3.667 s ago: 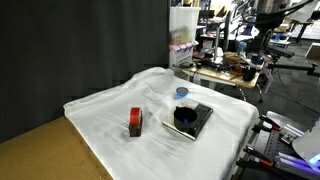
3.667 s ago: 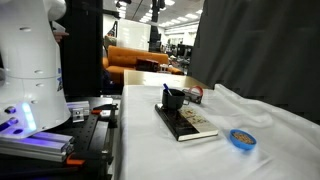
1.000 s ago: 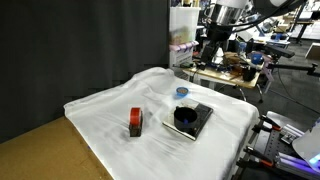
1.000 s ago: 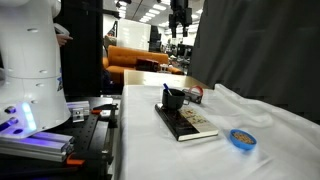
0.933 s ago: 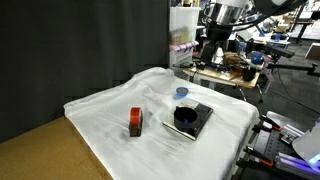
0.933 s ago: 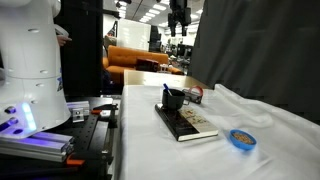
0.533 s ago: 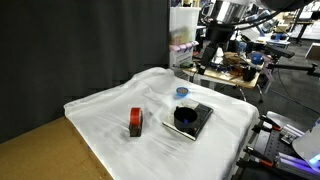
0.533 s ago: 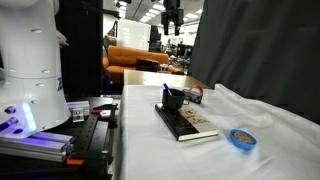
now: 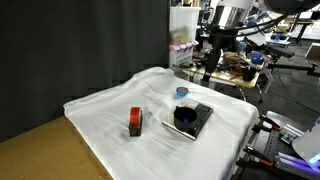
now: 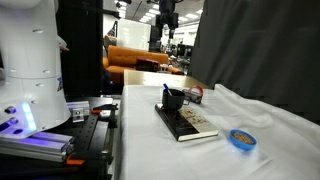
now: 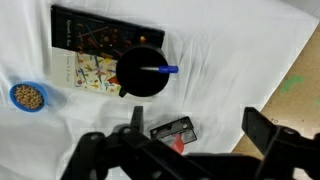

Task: Remove the blue marker from the black mug and put it on the left side of the table

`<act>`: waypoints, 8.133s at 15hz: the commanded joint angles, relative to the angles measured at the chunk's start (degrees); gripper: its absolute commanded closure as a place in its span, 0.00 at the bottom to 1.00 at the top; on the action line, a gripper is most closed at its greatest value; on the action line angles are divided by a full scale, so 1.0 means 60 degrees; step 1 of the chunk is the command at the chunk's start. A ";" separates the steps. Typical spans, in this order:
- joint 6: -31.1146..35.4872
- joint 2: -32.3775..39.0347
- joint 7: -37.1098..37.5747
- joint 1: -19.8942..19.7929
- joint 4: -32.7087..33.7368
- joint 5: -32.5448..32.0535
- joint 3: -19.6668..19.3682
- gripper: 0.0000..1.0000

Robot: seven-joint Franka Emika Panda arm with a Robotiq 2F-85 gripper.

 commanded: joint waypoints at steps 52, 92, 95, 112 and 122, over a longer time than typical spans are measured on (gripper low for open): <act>0.0190 0.0564 0.2266 -0.0495 -0.0010 -0.1224 0.0793 0.00; 0.0545 0.1935 0.3822 -0.0642 -0.0008 -0.1824 0.1199 0.00; 0.0567 0.2502 0.4230 -0.0532 0.0238 -0.2060 0.1093 0.00; -0.2243 0.4253 0.6486 0.0073 0.2259 -0.3804 0.0901 0.00; -0.3206 0.4778 0.6906 0.0432 0.3001 -0.3666 0.0774 0.00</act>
